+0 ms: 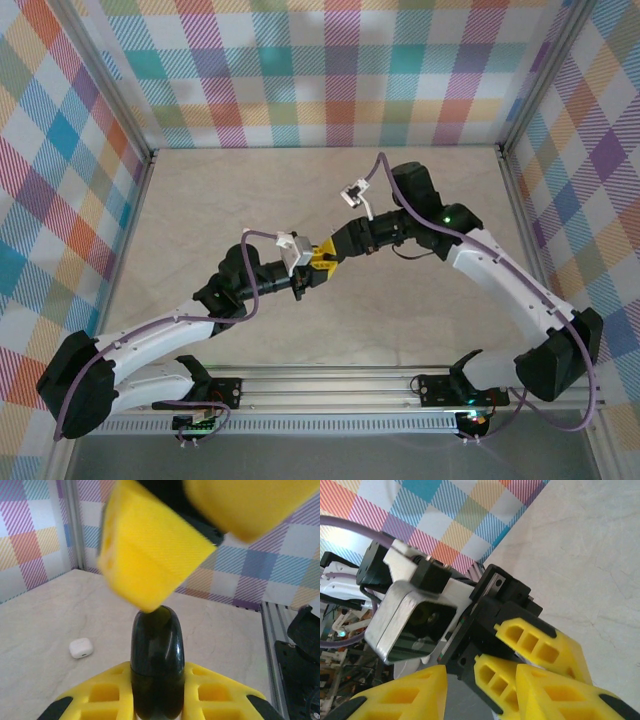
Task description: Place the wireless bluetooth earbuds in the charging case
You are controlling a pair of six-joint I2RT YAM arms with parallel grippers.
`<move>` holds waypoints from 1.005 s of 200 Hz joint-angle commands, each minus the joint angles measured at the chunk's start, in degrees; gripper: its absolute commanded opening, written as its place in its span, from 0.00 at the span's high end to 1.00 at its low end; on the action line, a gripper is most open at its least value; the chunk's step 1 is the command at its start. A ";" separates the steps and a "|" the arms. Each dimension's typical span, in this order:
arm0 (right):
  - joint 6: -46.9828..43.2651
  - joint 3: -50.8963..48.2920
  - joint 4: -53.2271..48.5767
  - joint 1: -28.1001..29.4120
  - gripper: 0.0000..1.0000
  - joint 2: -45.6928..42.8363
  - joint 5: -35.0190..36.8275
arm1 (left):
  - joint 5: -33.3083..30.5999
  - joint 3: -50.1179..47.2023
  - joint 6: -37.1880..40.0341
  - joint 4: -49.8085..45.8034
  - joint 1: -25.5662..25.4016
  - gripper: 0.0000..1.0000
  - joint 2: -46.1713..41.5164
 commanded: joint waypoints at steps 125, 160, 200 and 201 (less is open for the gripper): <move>3.28 -15.47 23.07 -3.92 0.35 -21.08 6.82 | 1.05 8.74 -17.44 -14.15 5.60 0.95 -15.65; 5.89 -15.45 27.56 -3.87 0.38 -19.14 1.22 | 8.82 10.44 -22.45 -9.58 5.65 0.94 -13.04; 8.19 -13.80 27.41 -3.55 0.40 -14.75 -1.18 | 9.62 10.54 -25.83 -6.07 5.60 0.93 -12.54; 8.20 -13.78 27.32 -3.53 0.40 -14.66 -1.18 | 9.67 10.50 -25.87 -5.97 5.60 0.93 -12.54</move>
